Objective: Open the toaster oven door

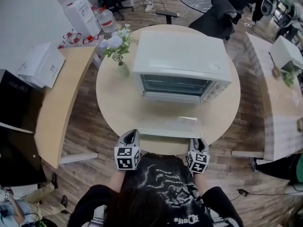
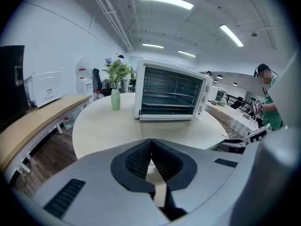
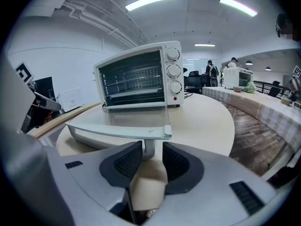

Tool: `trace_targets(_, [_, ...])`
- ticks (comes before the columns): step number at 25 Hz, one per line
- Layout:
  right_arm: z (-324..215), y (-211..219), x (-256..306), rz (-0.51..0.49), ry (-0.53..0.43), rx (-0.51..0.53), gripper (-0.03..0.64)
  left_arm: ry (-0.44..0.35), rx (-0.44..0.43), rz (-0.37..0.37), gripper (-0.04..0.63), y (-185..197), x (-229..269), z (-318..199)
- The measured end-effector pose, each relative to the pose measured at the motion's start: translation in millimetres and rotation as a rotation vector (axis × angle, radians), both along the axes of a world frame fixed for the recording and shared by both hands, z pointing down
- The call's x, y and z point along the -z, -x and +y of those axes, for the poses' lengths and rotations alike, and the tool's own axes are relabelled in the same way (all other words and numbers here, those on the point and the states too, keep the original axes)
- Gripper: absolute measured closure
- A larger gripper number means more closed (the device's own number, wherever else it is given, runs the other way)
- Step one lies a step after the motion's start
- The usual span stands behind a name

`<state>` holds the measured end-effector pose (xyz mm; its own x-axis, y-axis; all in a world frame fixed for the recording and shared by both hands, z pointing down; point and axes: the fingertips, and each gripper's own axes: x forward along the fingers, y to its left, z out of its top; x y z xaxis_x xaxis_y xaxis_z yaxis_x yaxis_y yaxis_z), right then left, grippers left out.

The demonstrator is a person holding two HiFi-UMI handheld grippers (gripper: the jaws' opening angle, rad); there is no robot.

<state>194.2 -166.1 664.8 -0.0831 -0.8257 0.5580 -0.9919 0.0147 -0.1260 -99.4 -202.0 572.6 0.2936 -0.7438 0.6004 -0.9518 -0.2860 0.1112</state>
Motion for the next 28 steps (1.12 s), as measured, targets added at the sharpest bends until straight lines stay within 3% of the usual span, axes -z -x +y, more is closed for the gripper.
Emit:
trace_targets(10, [17,1,12,-0.003,0.011,0.041,0.467,0.015,-0.065,0.002,0.578,-16,-3,-1])
trace_targets(15, [25,0,40,0.015,0.002,0.099,0.414,0.01,-0.081,0.031,0.578,-24,0,-1])
trace_targets(22, [4,4,118,0.014,-0.17,0.117,0.416,-0.023,-0.121,0.056,0.578,-37,11,2])
trace_targets(28, [-25,33,171,0.106,-0.271,0.25,0.405,-0.098,-0.141,0.087,0.578,-47,35,3])
